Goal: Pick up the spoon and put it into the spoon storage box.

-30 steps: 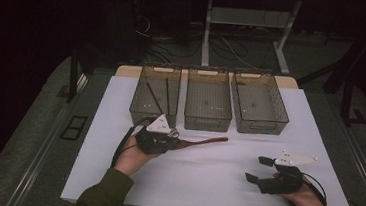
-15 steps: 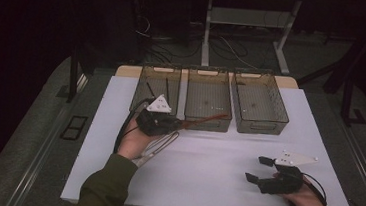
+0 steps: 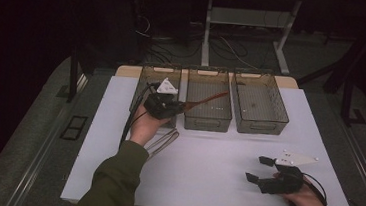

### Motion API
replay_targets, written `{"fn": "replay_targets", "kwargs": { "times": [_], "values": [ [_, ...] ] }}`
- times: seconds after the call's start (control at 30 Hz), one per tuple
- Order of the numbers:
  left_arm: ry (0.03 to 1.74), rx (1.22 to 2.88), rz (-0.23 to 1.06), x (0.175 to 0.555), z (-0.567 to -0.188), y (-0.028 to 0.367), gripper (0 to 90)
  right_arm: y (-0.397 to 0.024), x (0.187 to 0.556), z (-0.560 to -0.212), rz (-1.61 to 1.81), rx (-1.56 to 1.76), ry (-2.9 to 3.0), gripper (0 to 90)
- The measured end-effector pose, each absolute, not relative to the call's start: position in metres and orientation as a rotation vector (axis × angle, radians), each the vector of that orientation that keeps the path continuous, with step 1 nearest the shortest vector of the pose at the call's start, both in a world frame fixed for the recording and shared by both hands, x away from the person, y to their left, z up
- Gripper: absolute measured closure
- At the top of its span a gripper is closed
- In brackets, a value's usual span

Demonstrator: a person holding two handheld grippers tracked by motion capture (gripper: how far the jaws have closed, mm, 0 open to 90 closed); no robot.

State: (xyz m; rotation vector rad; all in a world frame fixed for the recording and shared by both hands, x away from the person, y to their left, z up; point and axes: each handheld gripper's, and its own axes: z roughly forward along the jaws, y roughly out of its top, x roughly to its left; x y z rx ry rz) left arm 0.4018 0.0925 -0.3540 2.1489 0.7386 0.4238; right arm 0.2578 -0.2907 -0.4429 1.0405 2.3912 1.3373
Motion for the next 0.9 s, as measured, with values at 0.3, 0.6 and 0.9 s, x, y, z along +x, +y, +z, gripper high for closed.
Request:
{"fn": "replay_targets", "kwargs": {
  "times": [0.3,0.6,0.9],
  "values": [
    [0.810,2.151,0.449,0.425,-0.354,0.072,80.5,-0.291,0.257,-0.443,1.341,1.042,2.392,17.7],
    [0.869,2.168,0.473,0.439,-0.364,0.052,80.4,-0.292,0.257,-0.442,1.353,1.038,2.389,17.7],
    [0.904,2.193,0.461,0.444,-0.375,0.044,80.4,-0.292,0.257,-0.442,1.353,1.038,2.389,17.7]
  ]
}}
